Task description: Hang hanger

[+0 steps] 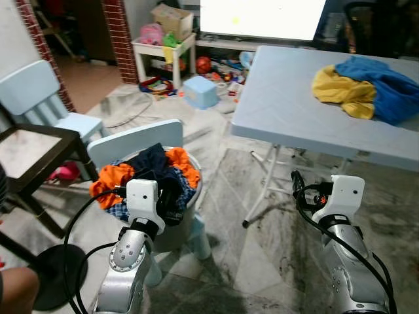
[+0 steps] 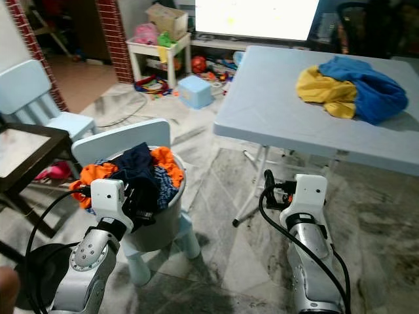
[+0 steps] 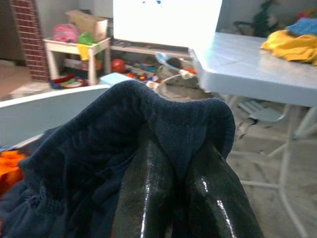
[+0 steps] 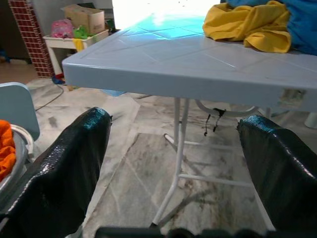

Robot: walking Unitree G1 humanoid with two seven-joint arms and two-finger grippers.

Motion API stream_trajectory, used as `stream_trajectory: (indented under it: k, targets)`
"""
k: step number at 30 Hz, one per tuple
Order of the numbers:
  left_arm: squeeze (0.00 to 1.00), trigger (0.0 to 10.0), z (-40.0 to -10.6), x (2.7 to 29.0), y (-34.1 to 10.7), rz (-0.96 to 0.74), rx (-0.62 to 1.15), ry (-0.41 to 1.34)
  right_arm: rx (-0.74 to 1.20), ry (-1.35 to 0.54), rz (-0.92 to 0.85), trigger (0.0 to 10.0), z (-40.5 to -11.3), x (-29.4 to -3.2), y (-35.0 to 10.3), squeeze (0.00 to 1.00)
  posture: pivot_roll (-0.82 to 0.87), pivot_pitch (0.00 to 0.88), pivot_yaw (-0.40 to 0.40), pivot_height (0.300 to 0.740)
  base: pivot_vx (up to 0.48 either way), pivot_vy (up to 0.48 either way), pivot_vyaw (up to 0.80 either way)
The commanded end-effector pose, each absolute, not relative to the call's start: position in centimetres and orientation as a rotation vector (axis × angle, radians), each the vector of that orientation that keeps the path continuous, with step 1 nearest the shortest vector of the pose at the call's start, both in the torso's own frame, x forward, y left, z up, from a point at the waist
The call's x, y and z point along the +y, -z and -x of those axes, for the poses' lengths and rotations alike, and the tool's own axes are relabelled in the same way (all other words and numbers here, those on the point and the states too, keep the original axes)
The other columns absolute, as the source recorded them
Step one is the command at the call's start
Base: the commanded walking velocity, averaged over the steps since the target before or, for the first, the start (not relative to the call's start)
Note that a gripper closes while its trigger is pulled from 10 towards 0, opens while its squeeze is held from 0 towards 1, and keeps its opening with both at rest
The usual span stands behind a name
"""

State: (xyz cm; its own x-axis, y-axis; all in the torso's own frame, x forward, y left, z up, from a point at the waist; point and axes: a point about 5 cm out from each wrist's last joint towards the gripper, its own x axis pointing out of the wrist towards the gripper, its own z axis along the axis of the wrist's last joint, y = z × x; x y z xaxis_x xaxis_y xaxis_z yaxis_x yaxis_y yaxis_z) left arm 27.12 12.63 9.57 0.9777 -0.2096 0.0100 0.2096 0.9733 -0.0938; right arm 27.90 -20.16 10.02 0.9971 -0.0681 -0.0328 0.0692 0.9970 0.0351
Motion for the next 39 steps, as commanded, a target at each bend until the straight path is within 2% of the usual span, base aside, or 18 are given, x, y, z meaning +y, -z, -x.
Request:
stream_trajectory:
  k: [1,11,15,39]
  targets:
    - [0.00,10.0,-27.4,12.7,-10.1,0.103,-0.014,0.213,0.027,0.061,-0.032,10.0,-28.1,-20.1,-10.2,0.00,0.01,0.000,-0.006,0.740,0.000,0.000,-0.80]
    - [0.00,10.0,-28.3,12.4,-11.0,0.133,-0.032,0.223,0.017,0.068,-0.026,10.0,-28.2,-20.3,-10.4,0.00,0.00,0.000,-0.004,0.740,0.000,0.000,-0.75]
    - [0.00,10.0,-28.1,12.2,-10.7,0.159,-0.022,0.250,0.015,0.069,-0.023,10.0,-28.2,-20.4,-10.5,0.00,-0.01,0.000,-0.005,0.740,0.000,0.280,0.00]
    - [0.00,10.0,-27.4,10.9,-10.1,0.179,0.017,0.333,0.019,0.063,-0.019,10.0,-28.0,-20.3,-10.5,0.00,-0.01,0.000,-0.006,0.740,0.277,0.305,-0.80]
